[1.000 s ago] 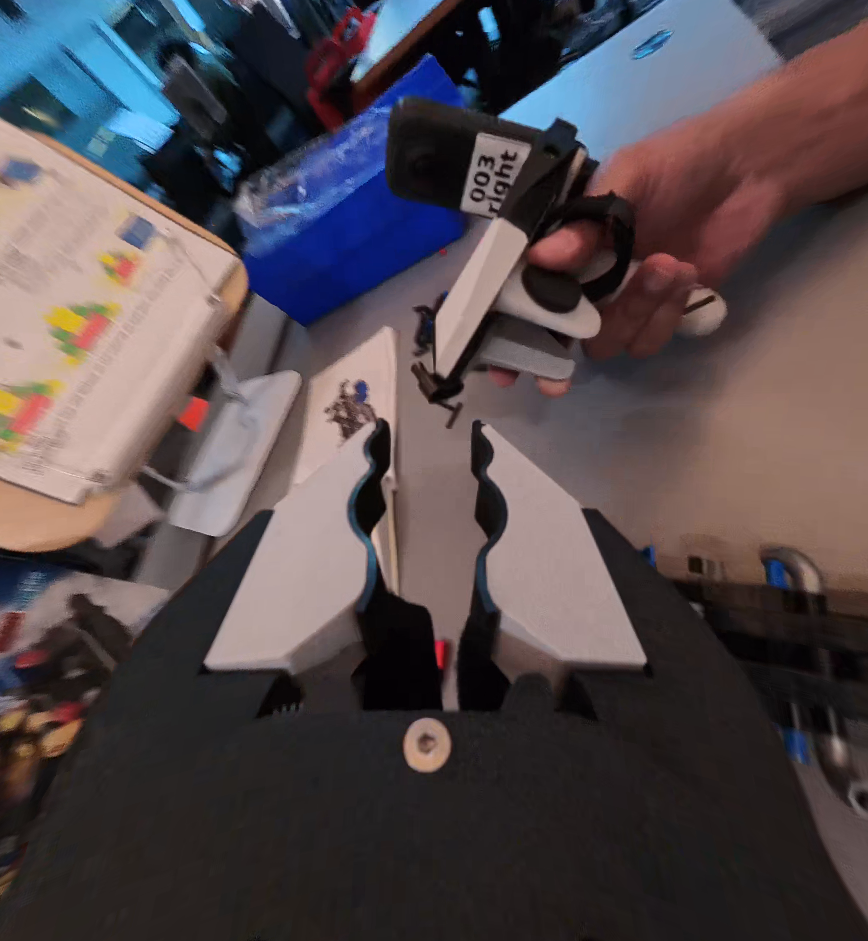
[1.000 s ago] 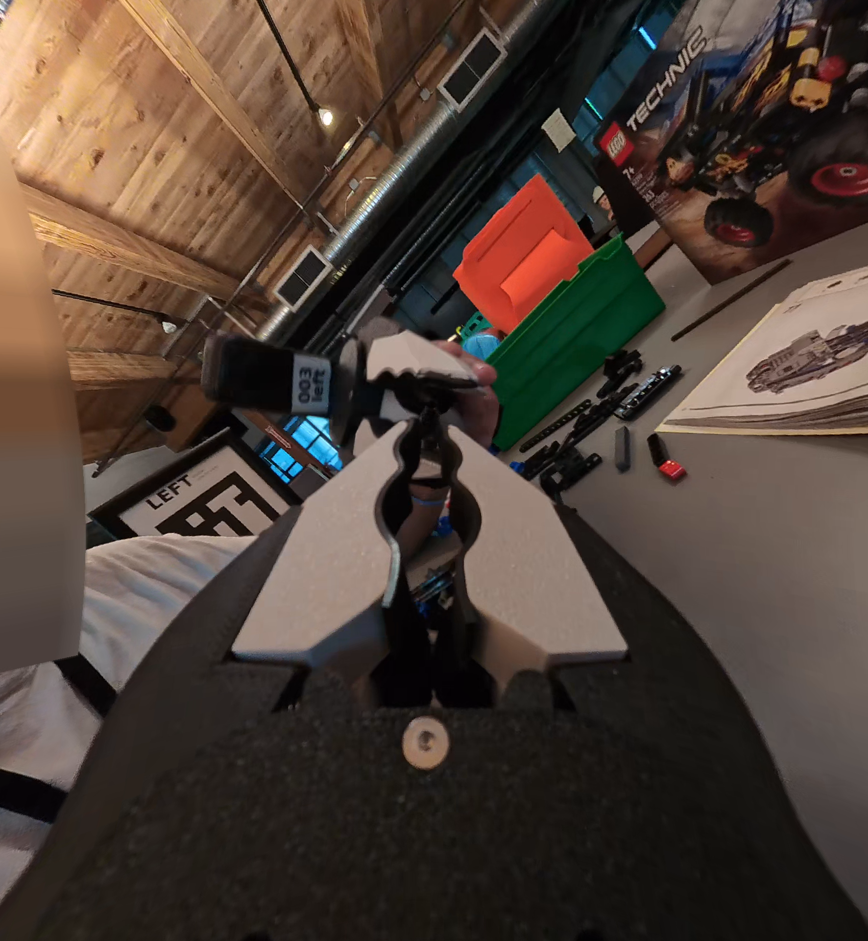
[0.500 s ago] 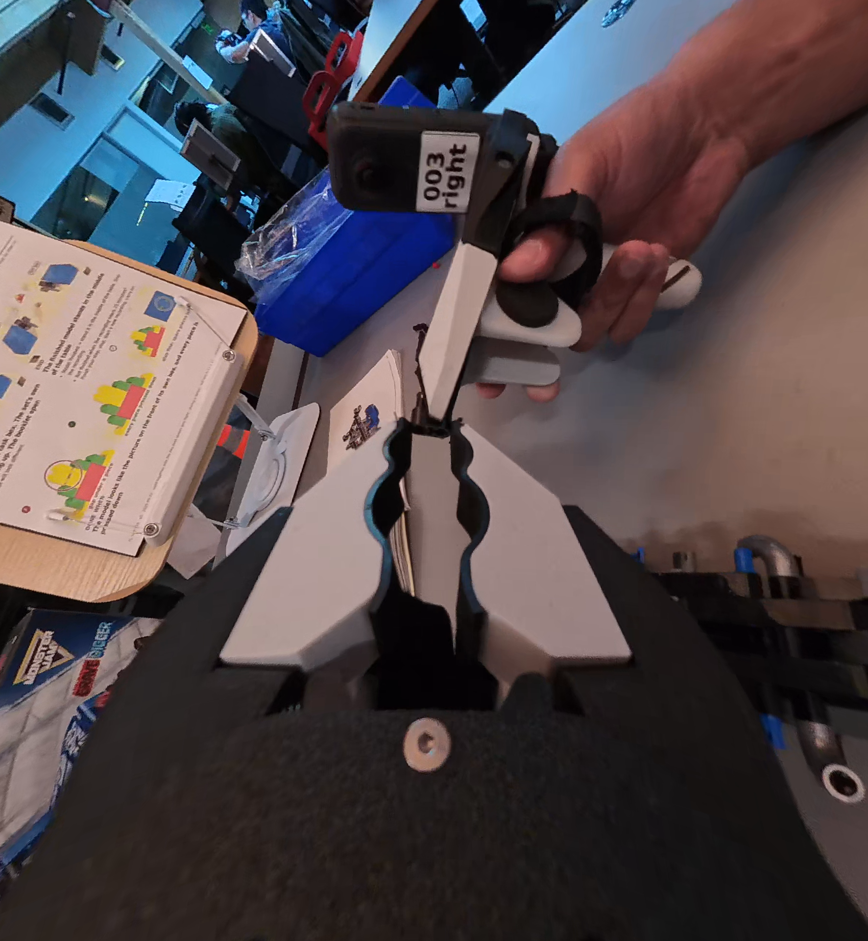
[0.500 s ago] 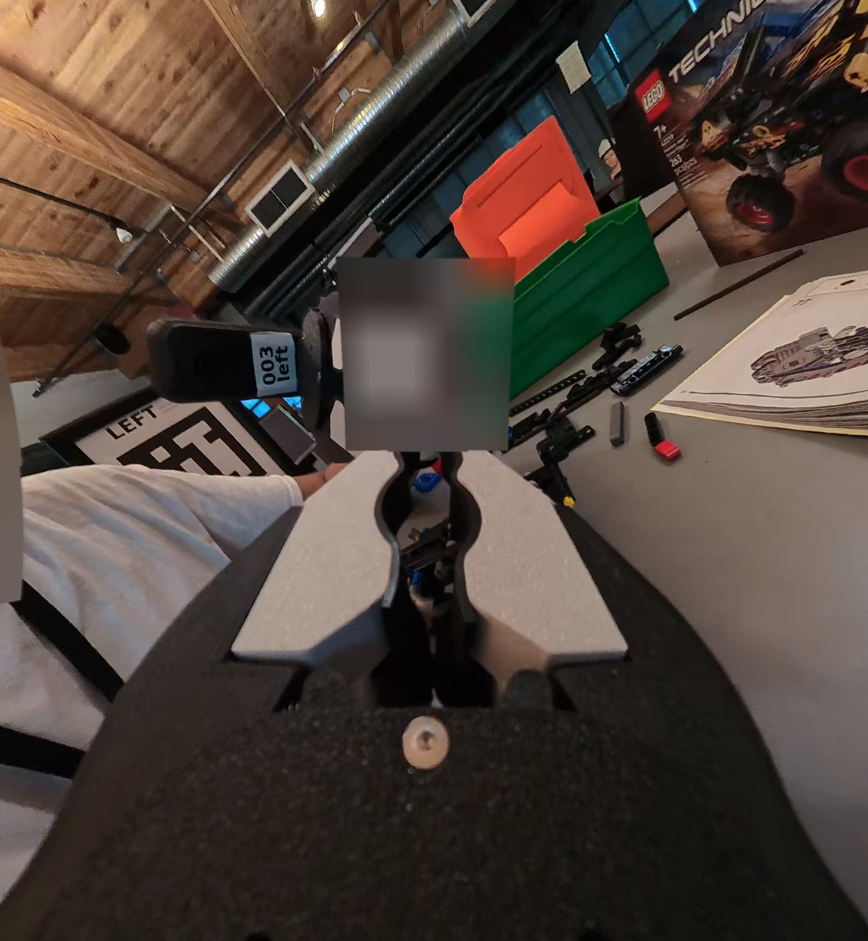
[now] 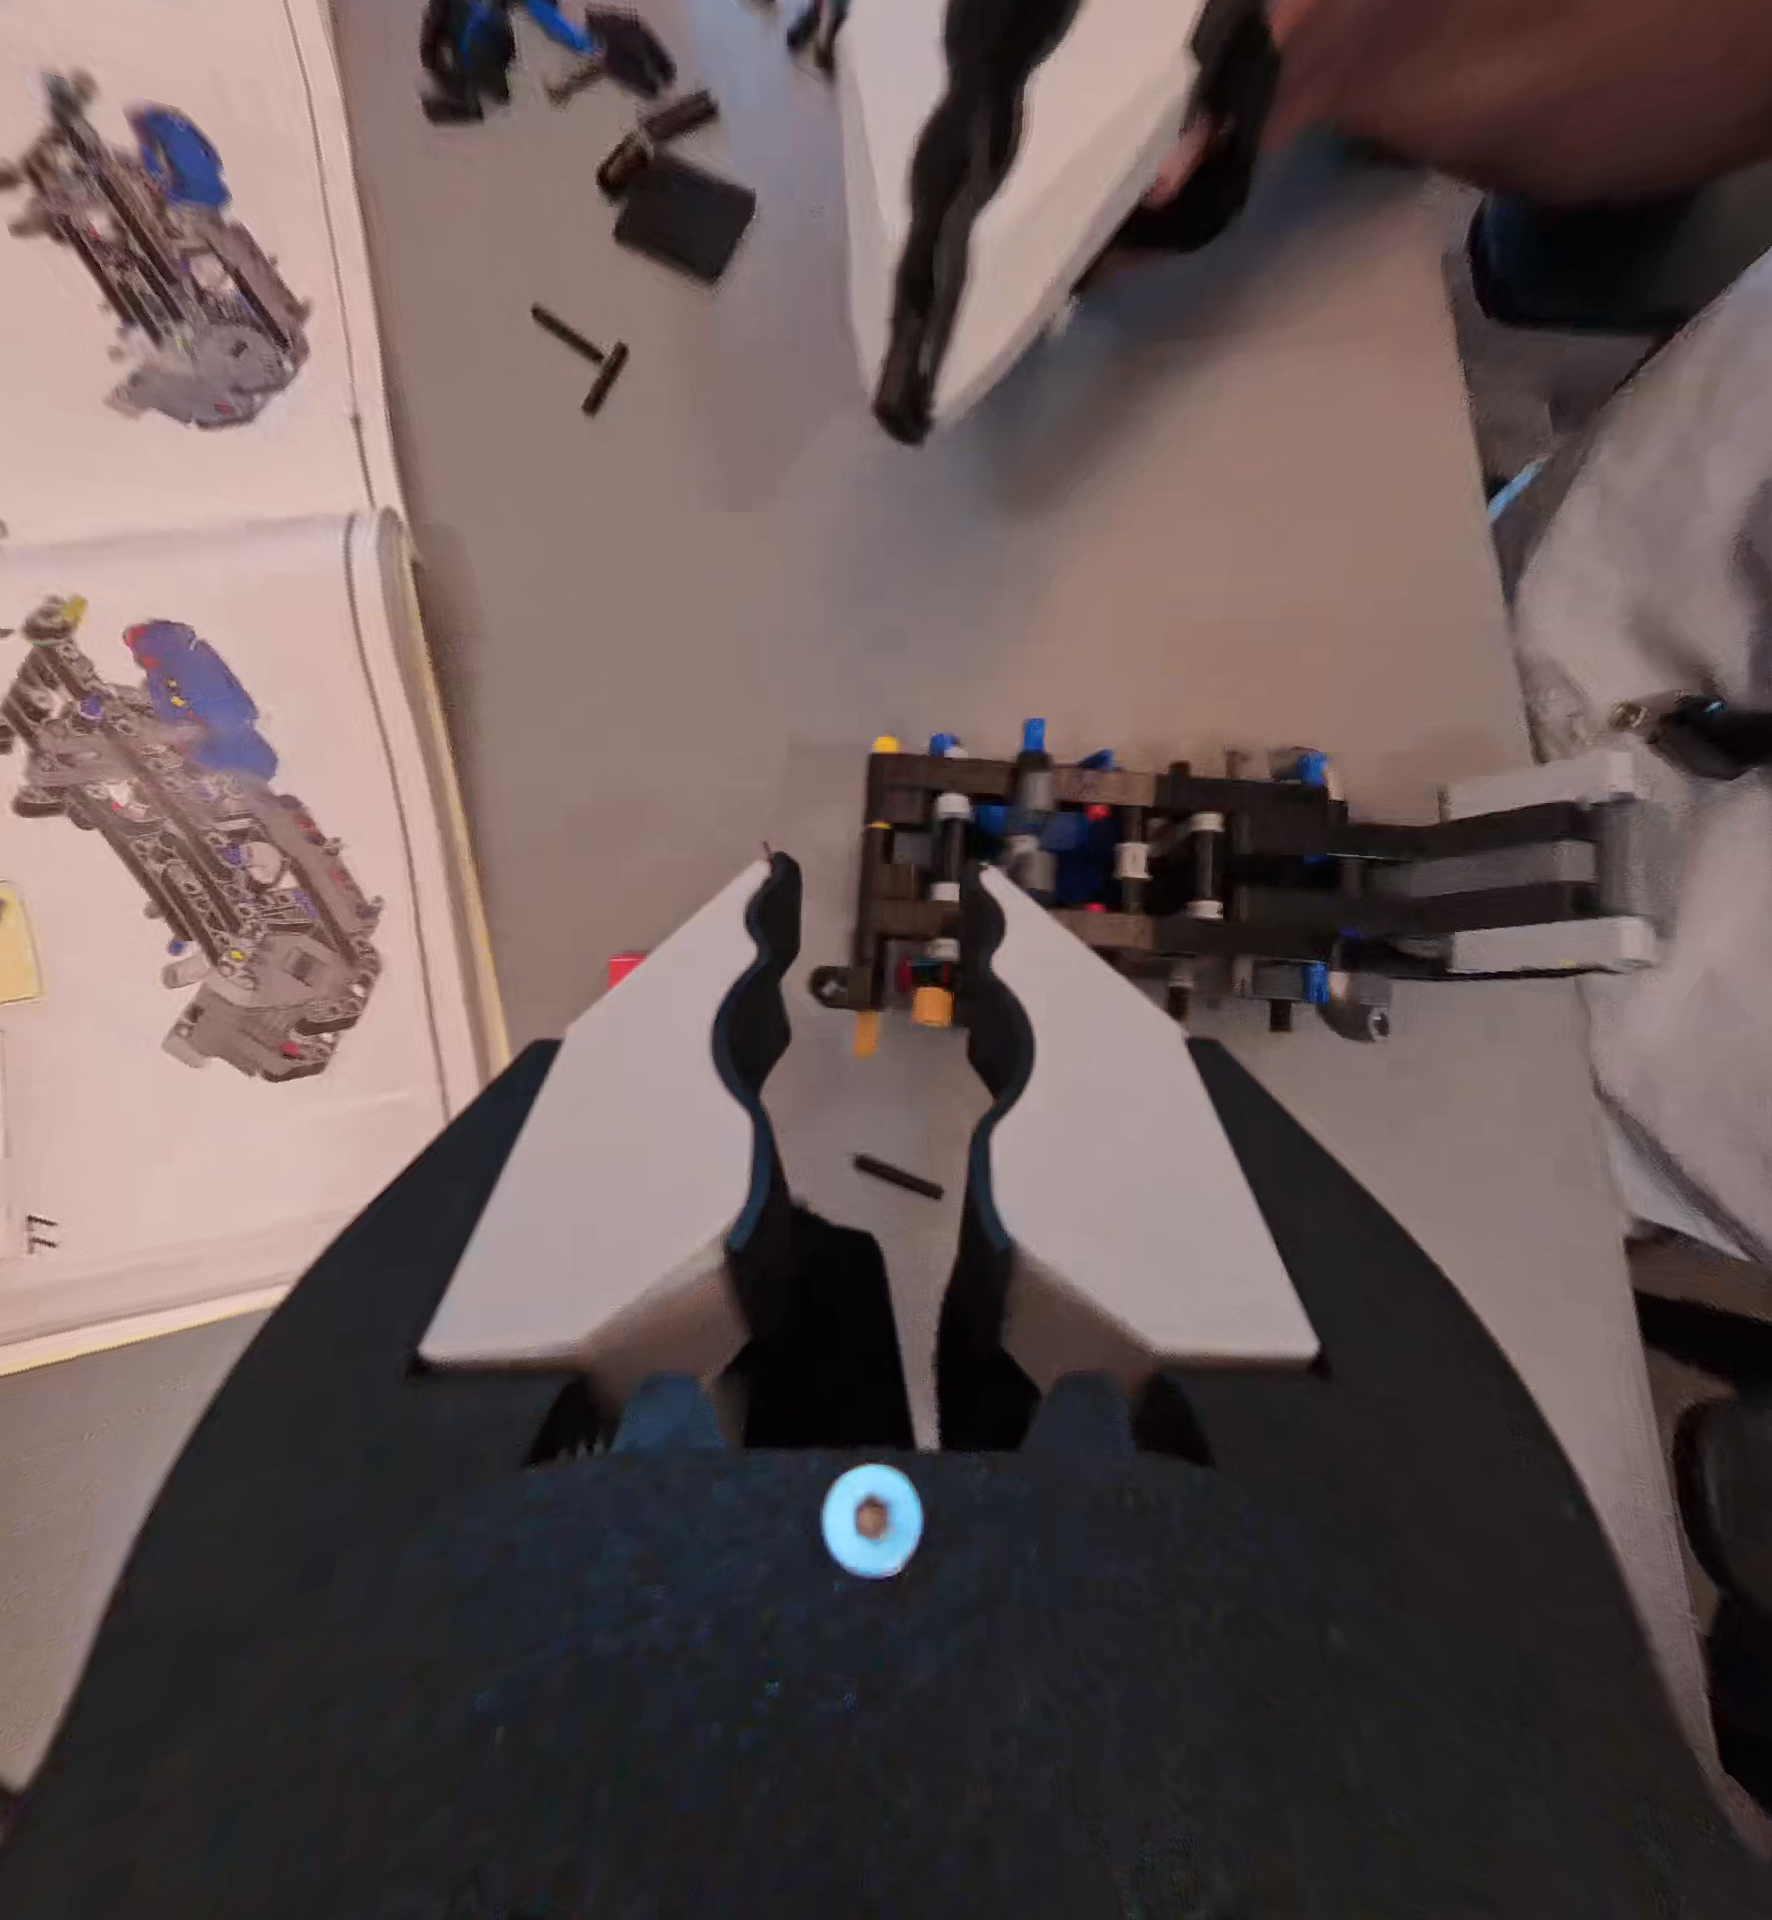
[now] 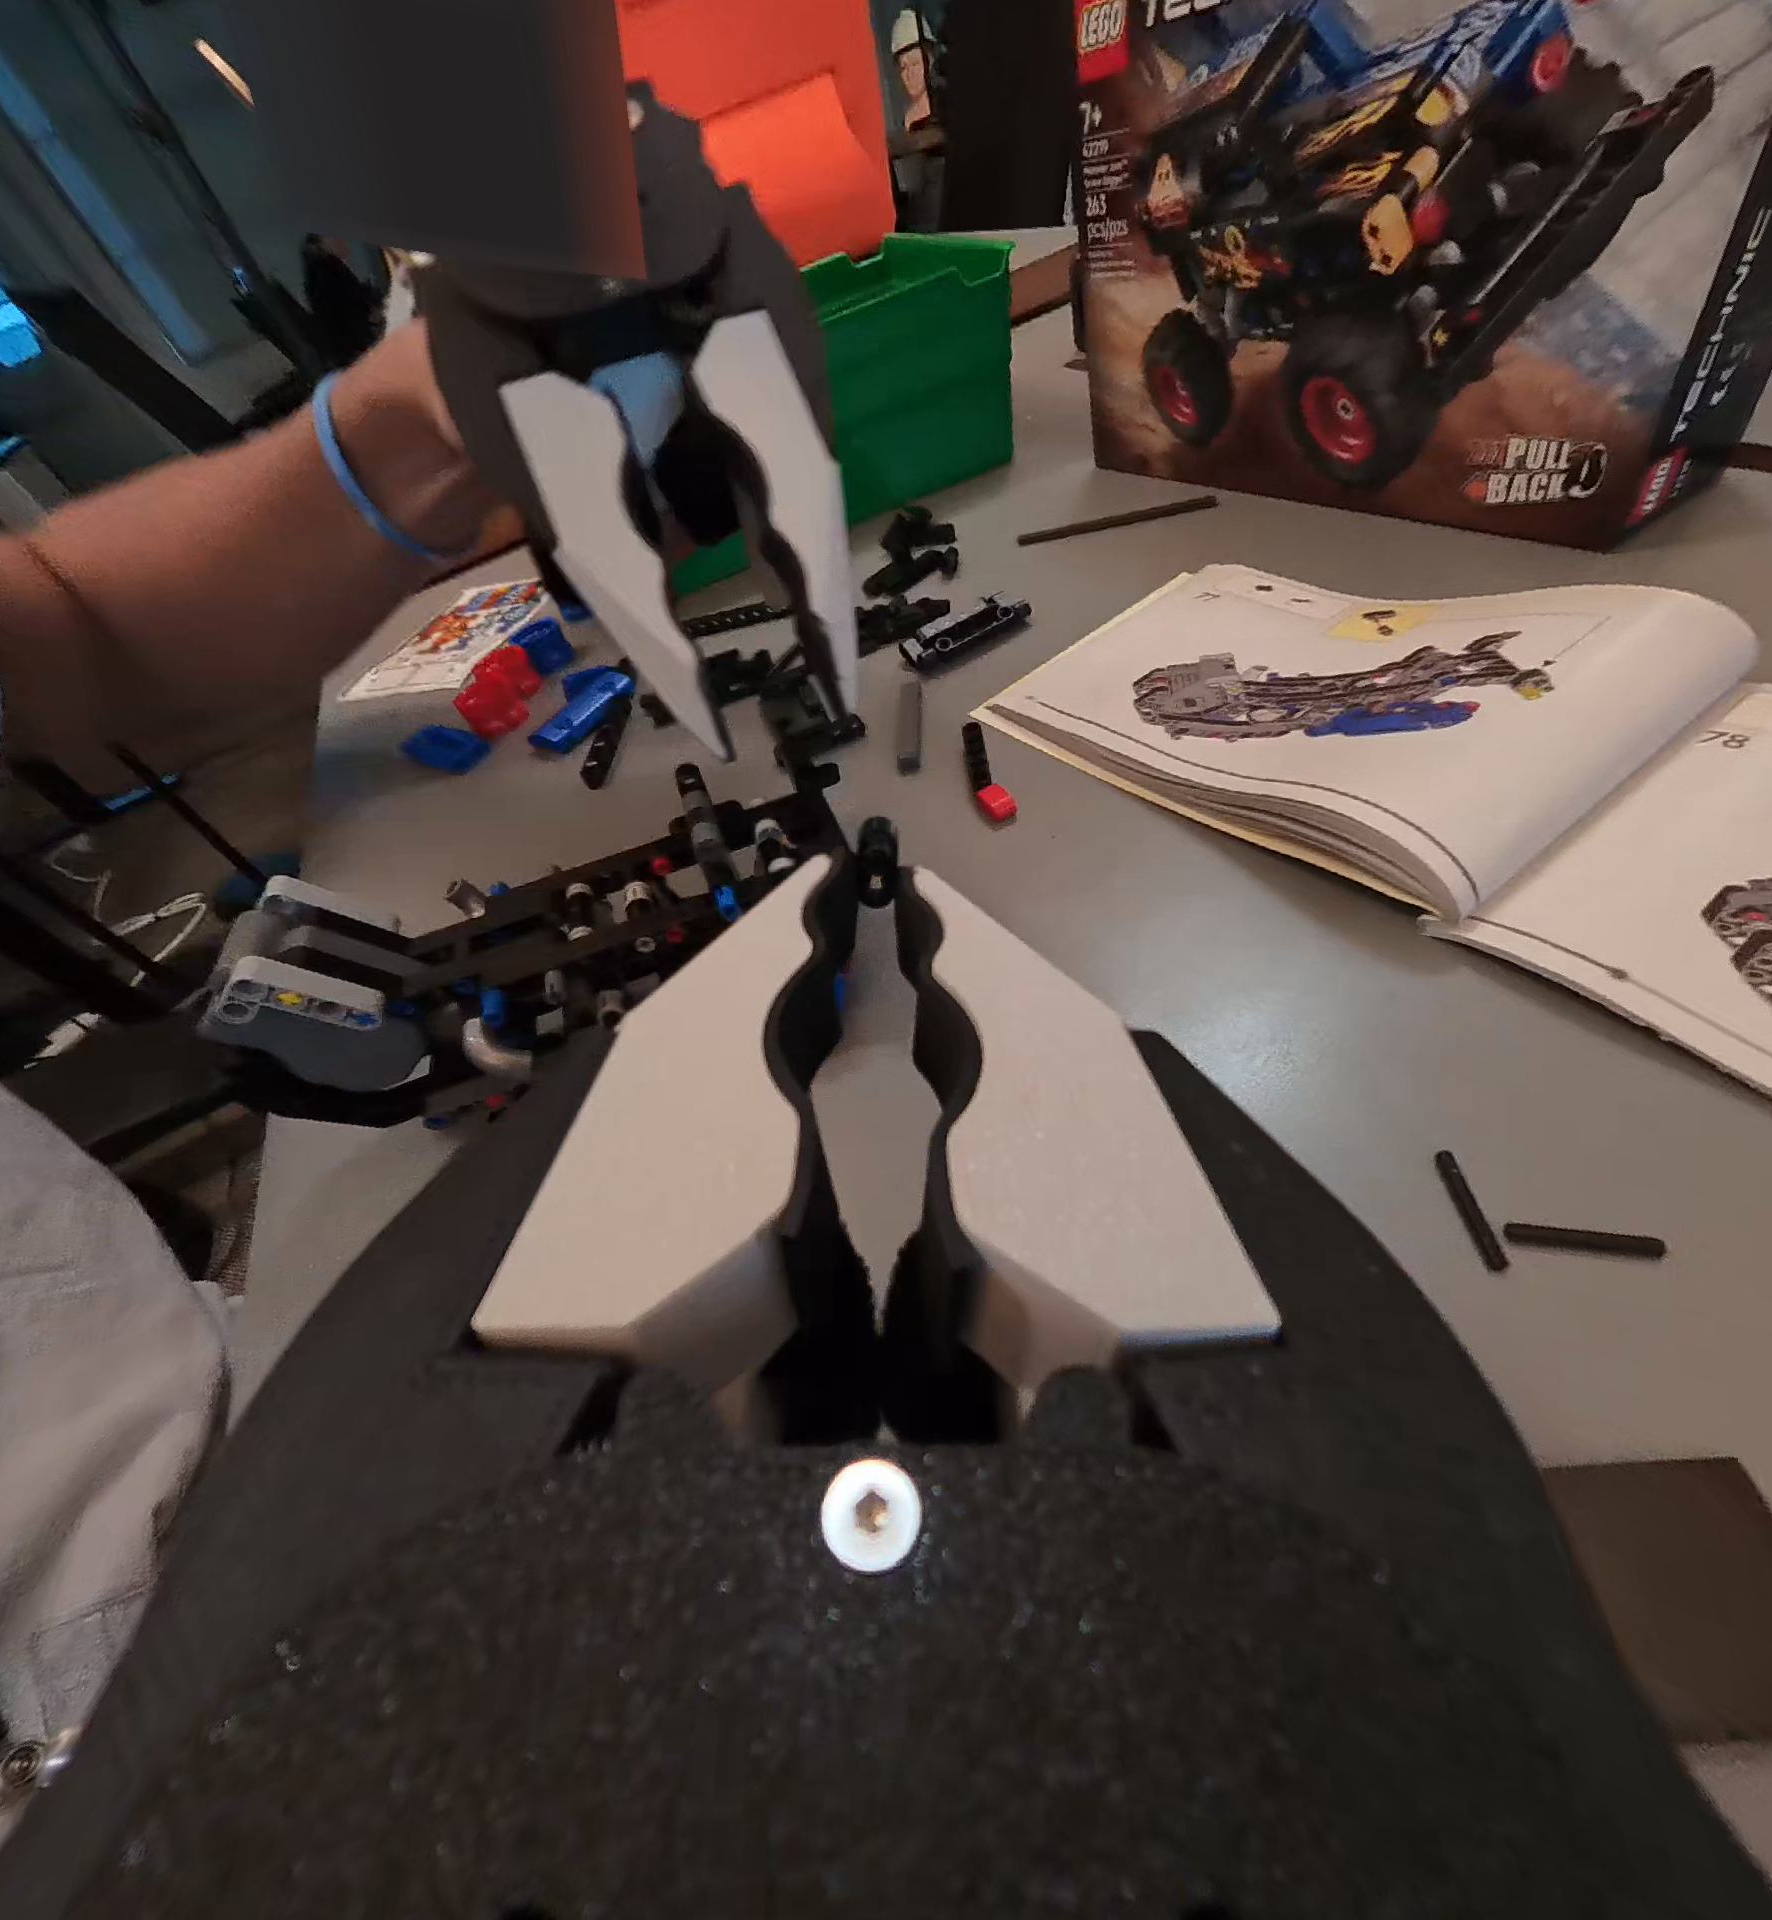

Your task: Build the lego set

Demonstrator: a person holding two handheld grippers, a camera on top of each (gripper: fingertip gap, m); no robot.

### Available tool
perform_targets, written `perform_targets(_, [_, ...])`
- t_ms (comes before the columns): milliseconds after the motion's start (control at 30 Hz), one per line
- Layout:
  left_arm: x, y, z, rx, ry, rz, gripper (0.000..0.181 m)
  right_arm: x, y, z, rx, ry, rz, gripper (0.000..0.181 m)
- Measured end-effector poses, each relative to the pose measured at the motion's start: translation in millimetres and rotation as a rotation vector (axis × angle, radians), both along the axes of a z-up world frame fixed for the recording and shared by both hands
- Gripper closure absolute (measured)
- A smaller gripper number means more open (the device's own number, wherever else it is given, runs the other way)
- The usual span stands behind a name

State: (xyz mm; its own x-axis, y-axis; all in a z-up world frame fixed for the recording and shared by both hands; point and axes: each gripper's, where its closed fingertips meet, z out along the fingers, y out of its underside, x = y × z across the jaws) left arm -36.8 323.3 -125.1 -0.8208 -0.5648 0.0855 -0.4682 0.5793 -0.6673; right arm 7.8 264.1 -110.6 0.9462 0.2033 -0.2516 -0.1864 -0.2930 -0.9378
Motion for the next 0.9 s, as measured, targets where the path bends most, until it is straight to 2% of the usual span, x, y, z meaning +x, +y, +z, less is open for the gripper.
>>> perform_targets(67, [3, -4, -2, 0.011, 0.099, -0.067, 0.155, -5, 2, -1, 0.0, -0.014, 0.007, 0.175])
perform_targets(167, [3, -7, -8, 0.049, 0.372, -0.157, 0.15, -8, 1, -4, -0.007, -0.005, 0.013, 0.175])
perform_targets(267, [16, -15, -9, -0.021, 0.563, -0.202, 0.153, -7, 0, -2, 0.002, 0.033, 0.016, 0.175])
perform_targets(400, [12, -13, -25, 0.012, 0.743, -0.308, 0.156, -7, -1, 3, 0.02, 0.09, 0.028, 0.175])
perform_targets(500, [2, -17, -26, -0.025, 0.85, -0.377, 0.169, -8, -2, 5, 0.025, 0.124, 0.042, 0.175])
perform_targets(600, [-3, -18, -24, -0.06, 0.895, -0.413, 0.172, -9, -2, 6, 0.03, 0.138, 0.048, 0.174])
perform_targets(667, [-4, -20, -17, -0.106, 0.86, -0.442, 0.173, -9, -3, 7, 0.034, 0.14, 0.047, 0.175])
perform_targets(767, [3, -28, 13, -0.217, 0.777, -0.434, 0.175, -9, -4, 14, 0.072, 0.144, 0.051, 0.174])
perform_targets(900, [3, -31, 47, -0.173, 0.606, -0.428, 0.176, -16, -9, 47, 0.253, 0.131, 0.077, 0.175])
